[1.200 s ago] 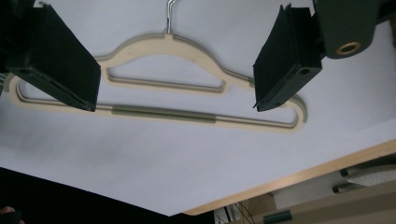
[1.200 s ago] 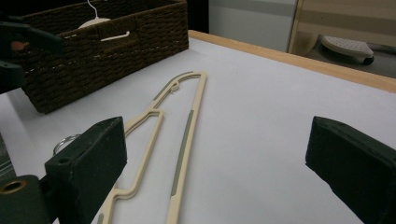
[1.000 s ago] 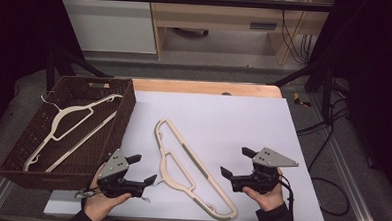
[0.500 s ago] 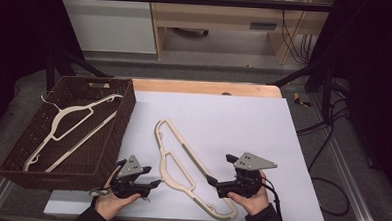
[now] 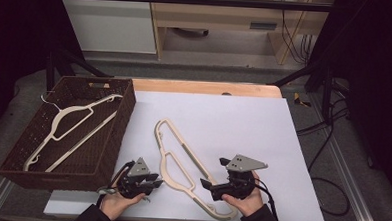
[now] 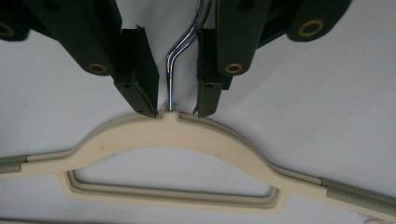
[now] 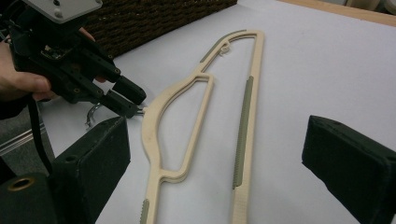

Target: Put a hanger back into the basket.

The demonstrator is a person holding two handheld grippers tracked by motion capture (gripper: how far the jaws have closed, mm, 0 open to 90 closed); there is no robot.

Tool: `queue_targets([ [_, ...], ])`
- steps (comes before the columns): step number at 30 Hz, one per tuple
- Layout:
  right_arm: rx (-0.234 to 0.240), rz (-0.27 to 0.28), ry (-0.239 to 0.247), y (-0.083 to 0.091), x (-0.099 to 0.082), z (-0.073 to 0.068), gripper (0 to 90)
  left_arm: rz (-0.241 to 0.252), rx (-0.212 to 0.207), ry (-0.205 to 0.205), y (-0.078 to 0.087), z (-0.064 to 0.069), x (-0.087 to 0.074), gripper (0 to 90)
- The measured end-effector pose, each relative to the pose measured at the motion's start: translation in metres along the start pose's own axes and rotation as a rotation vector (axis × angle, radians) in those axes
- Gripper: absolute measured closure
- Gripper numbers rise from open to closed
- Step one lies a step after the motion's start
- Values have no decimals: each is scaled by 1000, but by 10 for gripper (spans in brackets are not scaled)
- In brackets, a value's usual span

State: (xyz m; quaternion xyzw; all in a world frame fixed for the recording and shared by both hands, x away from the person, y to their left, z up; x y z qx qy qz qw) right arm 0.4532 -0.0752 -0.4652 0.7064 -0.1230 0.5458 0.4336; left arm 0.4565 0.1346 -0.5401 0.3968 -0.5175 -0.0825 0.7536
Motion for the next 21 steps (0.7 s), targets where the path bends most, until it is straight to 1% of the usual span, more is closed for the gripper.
queue_targets([
  [1,1,-2,0,0,0,0,80,0,8,-3,0,0,0,707],
  [2,1,-4,-1,-1,-1,0,81,1,8,0,-1,0,0,739],
  [3,1,-4,-1,-1,-1,0,81,0,10,3,-1,-1,1,739],
  [4,2,-4,-1,-1,-1,-1,81,2,6,11,-1,-1,1,749],
  [6,2,-6,1,-2,-1,-1,82,-4,5,5,-1,0,1,765],
  [7,6,-6,-1,-2,-1,-2,82,-6,2,6,-2,1,1,787],
  [9,9,-11,2,-3,-2,-3,83,-17,7,-6,-2,3,1,832],
  [11,10,-11,3,-4,-3,-3,83,-21,2,-2,-3,3,2,841],
  [12,13,-16,3,-4,-3,-4,83,-19,-4,5,-3,4,2,864],
  [17,17,-24,3,-7,-5,-6,83,-39,-9,14,-3,4,2,880],
  [21,20,-22,7,-8,-5,-7,83,-39,-9,26,-3,5,3,883],
])
Point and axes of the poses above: each handheld gripper's, and its own axes: y roughly backward along the jaws, x roughly out of its top, z roughly to its right, the point moved 9 cm from there along -y, roughly forward along the jaws, and after that the axes turned 9 degrees about -x, right-handed, at the moved point
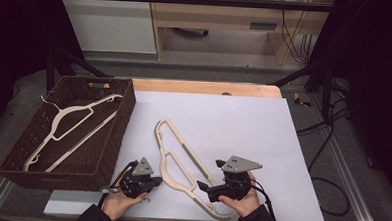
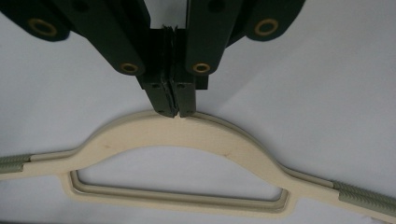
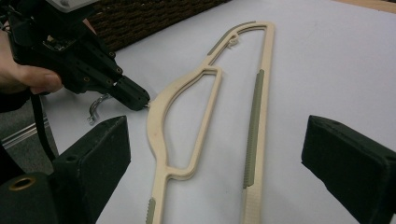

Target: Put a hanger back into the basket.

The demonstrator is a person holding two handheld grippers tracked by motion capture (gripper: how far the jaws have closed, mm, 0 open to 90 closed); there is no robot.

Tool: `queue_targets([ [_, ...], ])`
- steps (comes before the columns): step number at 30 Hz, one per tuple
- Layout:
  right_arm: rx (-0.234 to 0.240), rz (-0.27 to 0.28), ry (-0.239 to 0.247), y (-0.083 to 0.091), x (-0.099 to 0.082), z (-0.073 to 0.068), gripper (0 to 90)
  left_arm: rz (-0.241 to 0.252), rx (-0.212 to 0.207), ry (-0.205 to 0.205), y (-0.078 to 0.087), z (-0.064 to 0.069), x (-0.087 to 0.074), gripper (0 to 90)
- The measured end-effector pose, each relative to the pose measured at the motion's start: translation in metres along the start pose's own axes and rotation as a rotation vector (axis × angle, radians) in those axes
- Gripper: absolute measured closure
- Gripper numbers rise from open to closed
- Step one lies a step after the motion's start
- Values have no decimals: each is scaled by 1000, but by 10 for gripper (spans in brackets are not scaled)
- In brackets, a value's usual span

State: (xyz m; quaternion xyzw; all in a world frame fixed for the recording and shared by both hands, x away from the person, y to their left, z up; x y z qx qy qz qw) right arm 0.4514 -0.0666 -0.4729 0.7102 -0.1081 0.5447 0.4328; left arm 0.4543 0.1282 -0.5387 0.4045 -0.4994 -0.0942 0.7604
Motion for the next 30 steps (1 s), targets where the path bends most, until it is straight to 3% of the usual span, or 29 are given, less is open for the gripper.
queue_targets([
  [8,9,-8,13,-4,-1,-5,83,16,-8,-3,6,3,6,885],
  [20,22,-24,45,-19,2,-25,105,21,27,-43,19,15,23,886],
  [30,23,-86,111,-43,0,-47,198,25,11,-15,27,24,32,886],
])
Point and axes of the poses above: each handheld gripper's, and its own axes: y roughly backward along the jaws, x roughly out of its top, z roughly to its right, the point moved 9 cm from there along -y, roughly forward along the jaws, and after that the axes turned 9 degrees about -x, right-handed, at the moved point
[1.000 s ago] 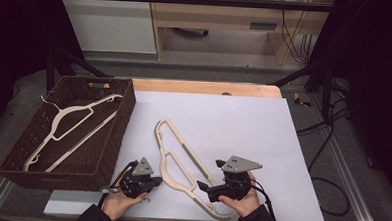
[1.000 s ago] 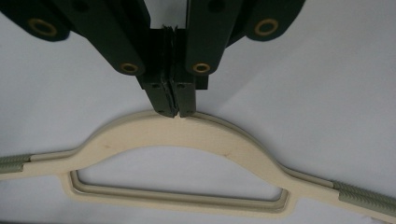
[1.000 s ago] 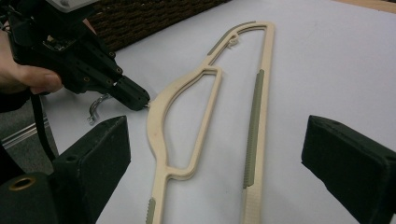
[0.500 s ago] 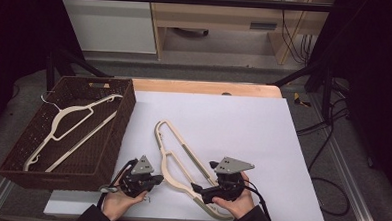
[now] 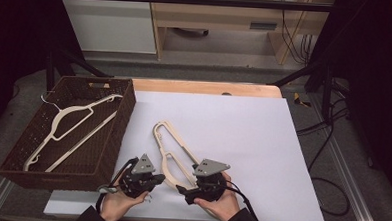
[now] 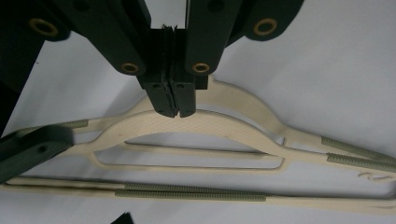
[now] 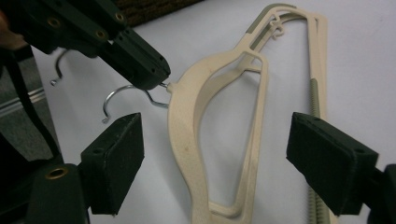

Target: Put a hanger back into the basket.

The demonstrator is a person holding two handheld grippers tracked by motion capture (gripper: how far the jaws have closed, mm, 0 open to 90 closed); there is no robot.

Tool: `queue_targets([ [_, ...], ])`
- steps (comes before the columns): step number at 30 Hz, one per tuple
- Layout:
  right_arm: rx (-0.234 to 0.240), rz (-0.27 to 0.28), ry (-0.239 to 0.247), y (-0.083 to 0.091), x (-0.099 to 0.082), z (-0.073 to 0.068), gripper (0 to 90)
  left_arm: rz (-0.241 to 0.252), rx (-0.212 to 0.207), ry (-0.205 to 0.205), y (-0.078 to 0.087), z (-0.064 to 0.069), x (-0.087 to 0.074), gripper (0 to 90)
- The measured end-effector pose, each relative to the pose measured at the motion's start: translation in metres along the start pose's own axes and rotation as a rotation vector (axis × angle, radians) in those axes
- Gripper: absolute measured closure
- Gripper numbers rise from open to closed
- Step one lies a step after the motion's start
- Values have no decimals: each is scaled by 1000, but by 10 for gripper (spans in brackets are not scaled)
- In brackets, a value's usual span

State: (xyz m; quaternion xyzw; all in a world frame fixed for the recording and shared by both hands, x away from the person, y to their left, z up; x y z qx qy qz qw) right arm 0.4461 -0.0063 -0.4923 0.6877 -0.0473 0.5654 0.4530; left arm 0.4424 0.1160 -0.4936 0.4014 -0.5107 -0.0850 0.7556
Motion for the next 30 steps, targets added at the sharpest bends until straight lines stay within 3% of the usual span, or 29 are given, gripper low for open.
queue_targets([
  [9,9,-55,53,-16,-7,-15,334,-10,8,2,1,3,2,886],
  [19,3,-95,119,-28,-13,-22,546,-15,12,6,1,4,2,886],
  [30,-5,-96,165,-31,-14,-26,730,-12,12,-1,1,4,2,884],
])
Point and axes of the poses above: each handheld gripper's, and its own axes: y roughly backward along the jaws, x roughly out of its top, z roughly to its right, the point moved 9 cm from there along -y, roughly forward along the jaws, and after that the axes turned 9 degrees about -x, right-handed, at the moved point
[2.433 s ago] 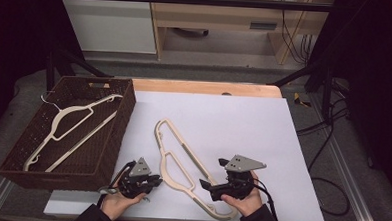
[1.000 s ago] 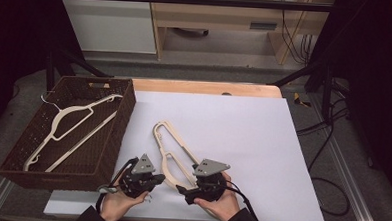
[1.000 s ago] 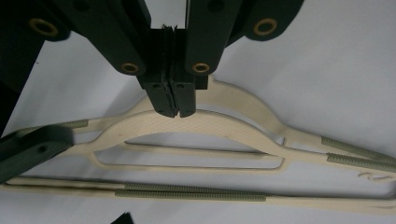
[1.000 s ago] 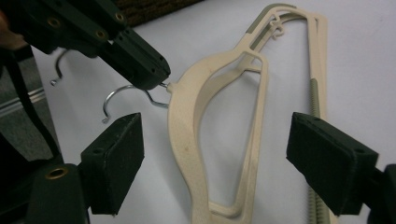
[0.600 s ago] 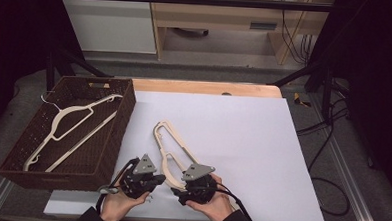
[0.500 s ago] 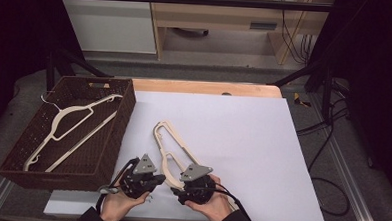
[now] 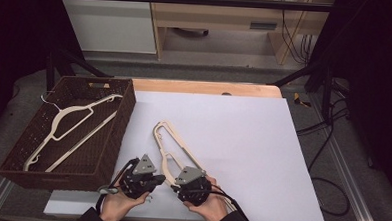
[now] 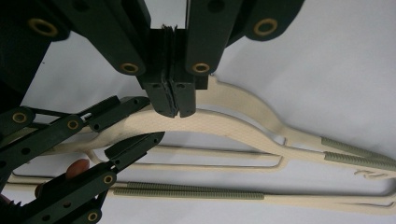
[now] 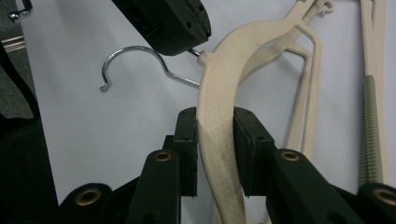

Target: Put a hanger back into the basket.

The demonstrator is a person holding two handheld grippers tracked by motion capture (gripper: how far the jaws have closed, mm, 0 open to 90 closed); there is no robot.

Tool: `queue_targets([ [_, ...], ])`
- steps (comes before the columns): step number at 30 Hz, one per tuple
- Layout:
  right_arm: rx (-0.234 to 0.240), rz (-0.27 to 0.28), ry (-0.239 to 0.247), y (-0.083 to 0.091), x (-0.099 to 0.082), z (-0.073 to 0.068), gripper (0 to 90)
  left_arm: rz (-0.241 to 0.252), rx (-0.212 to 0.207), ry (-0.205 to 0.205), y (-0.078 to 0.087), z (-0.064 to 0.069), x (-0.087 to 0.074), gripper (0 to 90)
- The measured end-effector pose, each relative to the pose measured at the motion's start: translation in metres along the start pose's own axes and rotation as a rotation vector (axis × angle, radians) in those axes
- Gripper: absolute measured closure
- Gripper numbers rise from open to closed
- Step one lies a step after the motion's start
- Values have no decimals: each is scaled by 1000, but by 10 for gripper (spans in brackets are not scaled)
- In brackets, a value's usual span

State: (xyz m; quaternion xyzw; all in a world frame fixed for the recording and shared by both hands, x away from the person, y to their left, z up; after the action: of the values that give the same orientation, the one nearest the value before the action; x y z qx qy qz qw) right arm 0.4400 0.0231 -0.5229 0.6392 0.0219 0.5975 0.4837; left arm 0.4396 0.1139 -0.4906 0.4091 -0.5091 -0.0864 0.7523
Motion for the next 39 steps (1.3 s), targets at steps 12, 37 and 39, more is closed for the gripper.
queue_targets([
  [12,-9,15,25,4,1,1,742,220,-8,-27,39,-7,25,548],
  [37,-156,134,-85,52,18,58,817,383,47,-47,77,-21,24,59],
  [39,-197,148,-94,57,18,67,834,385,44,-40,72,-21,23,53],
])
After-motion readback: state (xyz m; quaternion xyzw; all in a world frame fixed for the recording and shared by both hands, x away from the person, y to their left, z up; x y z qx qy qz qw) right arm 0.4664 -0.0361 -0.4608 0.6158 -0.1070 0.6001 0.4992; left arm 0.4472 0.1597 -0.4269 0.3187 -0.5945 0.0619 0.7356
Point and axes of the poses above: each handheld gripper's, and its own axes: y roughly backward along the jaws, x roughly out of its top, z roughly to its right, the point moved 9 cm from there along -y, roughly forward along the jaws, and after that the axes turned 9 degrees about -x, right-handed, at the moved point
